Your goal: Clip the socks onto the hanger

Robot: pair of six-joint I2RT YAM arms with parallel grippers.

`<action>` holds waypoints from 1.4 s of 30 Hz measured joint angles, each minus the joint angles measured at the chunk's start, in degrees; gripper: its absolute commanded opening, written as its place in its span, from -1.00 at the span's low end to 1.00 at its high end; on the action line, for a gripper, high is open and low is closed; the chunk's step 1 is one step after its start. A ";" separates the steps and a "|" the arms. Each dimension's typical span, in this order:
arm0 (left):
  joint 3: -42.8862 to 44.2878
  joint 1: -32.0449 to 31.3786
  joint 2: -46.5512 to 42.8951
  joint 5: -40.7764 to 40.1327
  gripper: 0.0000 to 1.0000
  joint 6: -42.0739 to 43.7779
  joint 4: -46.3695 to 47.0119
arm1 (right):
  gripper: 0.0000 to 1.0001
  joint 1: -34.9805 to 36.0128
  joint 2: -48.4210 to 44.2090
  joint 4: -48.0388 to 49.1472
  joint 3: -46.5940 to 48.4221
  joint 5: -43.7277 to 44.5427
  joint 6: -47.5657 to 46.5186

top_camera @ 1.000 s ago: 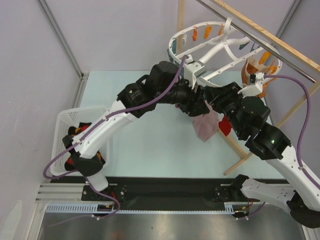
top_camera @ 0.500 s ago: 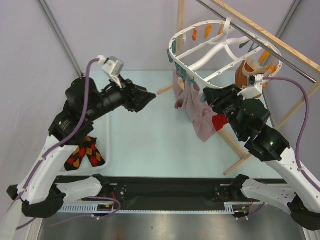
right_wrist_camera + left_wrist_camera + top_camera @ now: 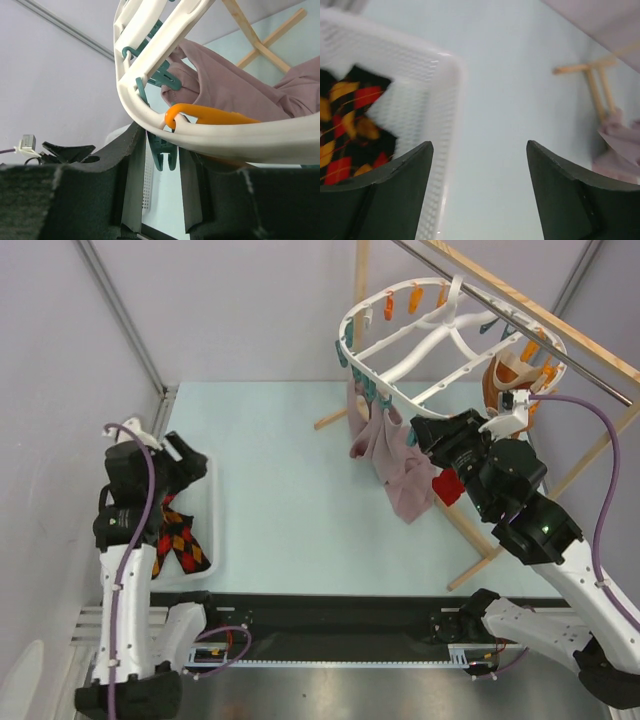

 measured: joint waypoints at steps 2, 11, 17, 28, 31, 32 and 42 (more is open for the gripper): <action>-2.64 7.63 0.31 -1.66 0.62 -0.61 -0.35 | -1.00 -0.76 0.02 -0.02 -0.04 -0.90 -0.11; -9.55 15.87 15.32 -8.70 0.53 -0.98 6.05 | -1.00 -6.47 0.07 -0.02 -1.09 -7.80 0.11; -9.05 13.25 27.58 -16.83 0.58 6.82 10.75 | -1.00 -10.51 -1.01 1.03 -3.50 -12.66 0.76; 0.46 3.06 46.60 -33.97 0.43 15.78 13.53 | -1.00 -12.79 -1.07 2.84 -4.15 -17.31 2.45; 0.76 3.17 48.54 -37.31 0.22 17.29 13.84 | -1.00 -12.90 -1.01 2.84 -4.13 -17.46 2.51; 0.87 3.17 49.09 -38.62 0.21 17.77 13.88 | -1.00 -12.92 -1.01 2.82 -4.13 -17.46 2.49; 1.07 3.28 53.70 -41.40 0.18 19.17 14.08 | -1.00 -13.00 -0.59 1.90 -2.67 -17.77 2.60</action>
